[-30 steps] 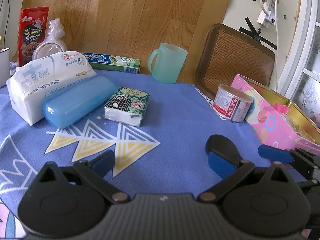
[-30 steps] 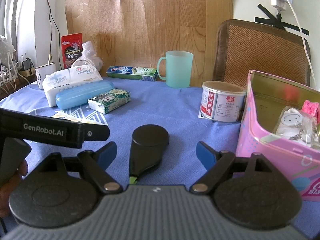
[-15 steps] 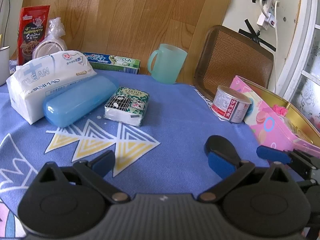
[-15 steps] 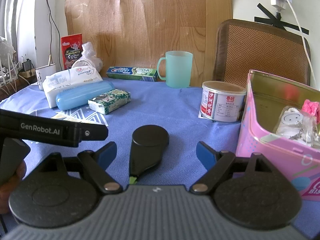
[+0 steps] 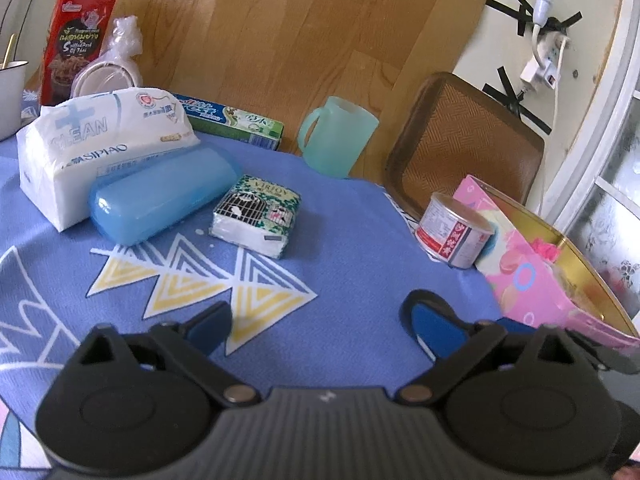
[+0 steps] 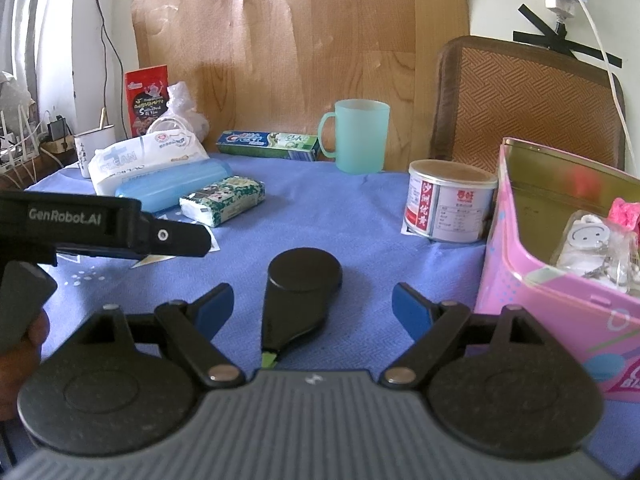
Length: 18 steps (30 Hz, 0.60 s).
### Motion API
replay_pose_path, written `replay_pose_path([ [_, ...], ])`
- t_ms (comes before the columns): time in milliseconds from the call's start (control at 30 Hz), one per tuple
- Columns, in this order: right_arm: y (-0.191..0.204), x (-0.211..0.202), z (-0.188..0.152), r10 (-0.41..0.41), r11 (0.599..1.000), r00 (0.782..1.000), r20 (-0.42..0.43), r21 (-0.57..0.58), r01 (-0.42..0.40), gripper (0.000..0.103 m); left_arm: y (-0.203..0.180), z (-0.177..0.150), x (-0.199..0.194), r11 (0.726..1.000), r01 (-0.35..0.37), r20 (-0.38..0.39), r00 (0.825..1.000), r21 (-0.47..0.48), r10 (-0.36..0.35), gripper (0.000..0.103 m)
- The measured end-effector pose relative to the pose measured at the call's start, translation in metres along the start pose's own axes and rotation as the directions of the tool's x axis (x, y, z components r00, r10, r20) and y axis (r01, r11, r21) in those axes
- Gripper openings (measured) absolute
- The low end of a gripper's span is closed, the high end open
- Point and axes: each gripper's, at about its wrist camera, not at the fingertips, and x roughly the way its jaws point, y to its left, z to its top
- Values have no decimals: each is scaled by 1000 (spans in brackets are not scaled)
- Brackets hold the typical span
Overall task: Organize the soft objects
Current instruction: 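Close the right tool on the black oval object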
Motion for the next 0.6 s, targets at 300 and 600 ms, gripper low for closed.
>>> replay_pose_path([
  [300,2,11,0,27,1000,997,-73,-11,-27,43,-36,13,25,992,124,-147,982,5,-122,61],
  [600,-1,-37,-6,-7,1000,991,134,8,6,41,-91,25,6,974,186,-102,980,132,-174,36],
])
